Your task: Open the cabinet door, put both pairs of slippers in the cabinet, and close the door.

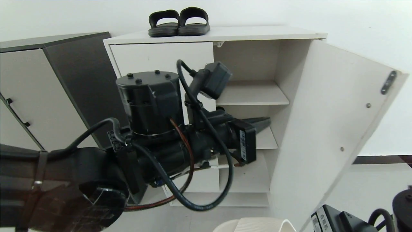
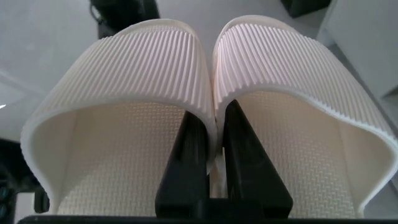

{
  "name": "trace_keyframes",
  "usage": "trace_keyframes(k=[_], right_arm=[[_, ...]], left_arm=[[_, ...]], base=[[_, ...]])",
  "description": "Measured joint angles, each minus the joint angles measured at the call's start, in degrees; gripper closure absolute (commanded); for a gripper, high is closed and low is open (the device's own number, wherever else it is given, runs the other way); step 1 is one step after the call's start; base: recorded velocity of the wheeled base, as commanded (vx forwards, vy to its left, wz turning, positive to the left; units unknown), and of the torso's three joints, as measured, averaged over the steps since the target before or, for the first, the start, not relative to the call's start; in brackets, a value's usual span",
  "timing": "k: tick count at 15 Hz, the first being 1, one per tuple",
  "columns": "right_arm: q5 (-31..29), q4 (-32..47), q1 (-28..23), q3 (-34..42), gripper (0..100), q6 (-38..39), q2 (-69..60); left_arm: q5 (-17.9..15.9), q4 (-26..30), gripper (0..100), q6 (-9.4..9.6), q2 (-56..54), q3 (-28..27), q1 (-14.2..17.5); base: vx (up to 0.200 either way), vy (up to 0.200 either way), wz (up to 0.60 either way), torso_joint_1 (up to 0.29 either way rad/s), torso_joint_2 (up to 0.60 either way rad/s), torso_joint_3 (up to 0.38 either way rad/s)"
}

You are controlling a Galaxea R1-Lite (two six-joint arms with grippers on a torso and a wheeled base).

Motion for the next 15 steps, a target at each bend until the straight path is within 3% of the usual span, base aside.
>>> trace_keyframes(k=[1, 4, 8, 10, 12, 15], right_arm=[[-2.99, -0.18, -0.23, -0.74, 100, 1.07, 0.68], [-16.81, -0.57, -2.77, -5.71, 100, 6.66, 4.72], [-37.61, -0.88, -7.95, -13.63, 100, 12.70, 13.01], [-38.80, -0.88, -9.74, -14.31, 100, 12.95, 15.17], [-38.83, -1.01, -10.57, -14.58, 100, 12.97, 16.26], [-39.00, -2.71, -10.65, -14.29, 100, 12.70, 16.85]], left_arm=[[1.50, -1.16, 100, -0.10, -0.23, 0.67, 1.73], [12.08, -0.91, 100, 0.91, -3.78, 4.05, 8.55], [23.26, 7.77, 100, 2.33, -17.76, 13.42, 16.86], [29.16, 16.38, 100, 2.55, -28.95, 19.05, 20.81], [34.89, 26.03, 100, 2.80, -43.51, 25.06, 26.90], [38.83, 37.63, 100, 4.92, -66.68, 34.79, 37.27]], base=[[0.000, 0.000, 0.00, 0.000, 0.00, 0.000], [0.000, 0.000, 0.00, 0.000, 0.00, 0.000], [0.000, 0.000, 0.00, 0.000, 0.00, 0.000], [0.000, 0.000, 0.00, 0.000, 0.00, 0.000], [0.000, 0.000, 0.00, 0.000, 0.00, 0.000], [0.000, 0.000, 0.00, 0.000, 0.00, 0.000]])
